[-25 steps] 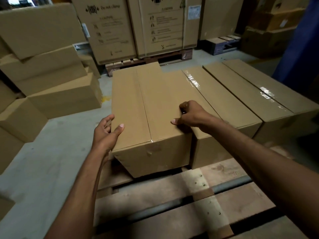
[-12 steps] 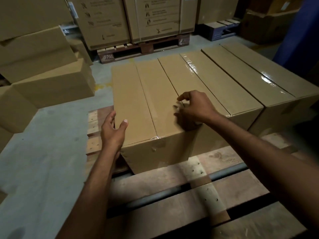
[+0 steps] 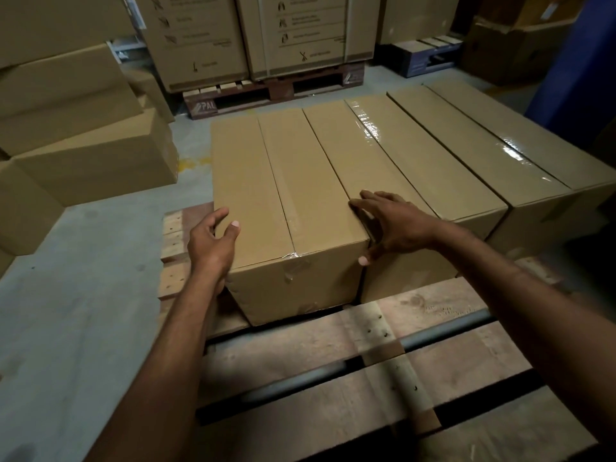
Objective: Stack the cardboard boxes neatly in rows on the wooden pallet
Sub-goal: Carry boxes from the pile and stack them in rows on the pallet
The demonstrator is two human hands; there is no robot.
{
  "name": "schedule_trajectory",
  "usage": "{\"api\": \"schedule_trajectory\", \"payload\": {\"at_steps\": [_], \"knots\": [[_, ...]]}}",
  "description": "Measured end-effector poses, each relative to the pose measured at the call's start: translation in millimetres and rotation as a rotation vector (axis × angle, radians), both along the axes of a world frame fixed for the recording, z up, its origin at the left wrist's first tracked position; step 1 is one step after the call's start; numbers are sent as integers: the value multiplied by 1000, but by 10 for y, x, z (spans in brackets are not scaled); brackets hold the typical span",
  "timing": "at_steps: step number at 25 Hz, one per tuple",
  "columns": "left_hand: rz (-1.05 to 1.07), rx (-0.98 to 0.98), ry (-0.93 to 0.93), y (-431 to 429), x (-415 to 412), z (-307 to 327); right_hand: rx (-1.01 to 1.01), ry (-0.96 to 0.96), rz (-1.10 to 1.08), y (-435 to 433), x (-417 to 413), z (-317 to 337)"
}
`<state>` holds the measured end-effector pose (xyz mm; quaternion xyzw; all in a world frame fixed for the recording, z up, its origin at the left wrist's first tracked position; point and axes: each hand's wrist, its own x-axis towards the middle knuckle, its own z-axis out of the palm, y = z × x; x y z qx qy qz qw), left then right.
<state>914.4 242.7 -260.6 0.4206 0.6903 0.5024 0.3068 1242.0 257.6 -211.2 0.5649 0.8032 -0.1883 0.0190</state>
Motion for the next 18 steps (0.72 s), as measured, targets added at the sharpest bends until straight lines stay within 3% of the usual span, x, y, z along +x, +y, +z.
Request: {"api": "schedule_trajectory", "payload": {"at_steps": [7, 18], "knots": [[-39, -17, -59, -20, -106, -54, 102, -25, 60, 75, 110, -70], [-121, -67, -36, -72, -195, 3, 74, -36, 50, 36, 103, -80]]}}
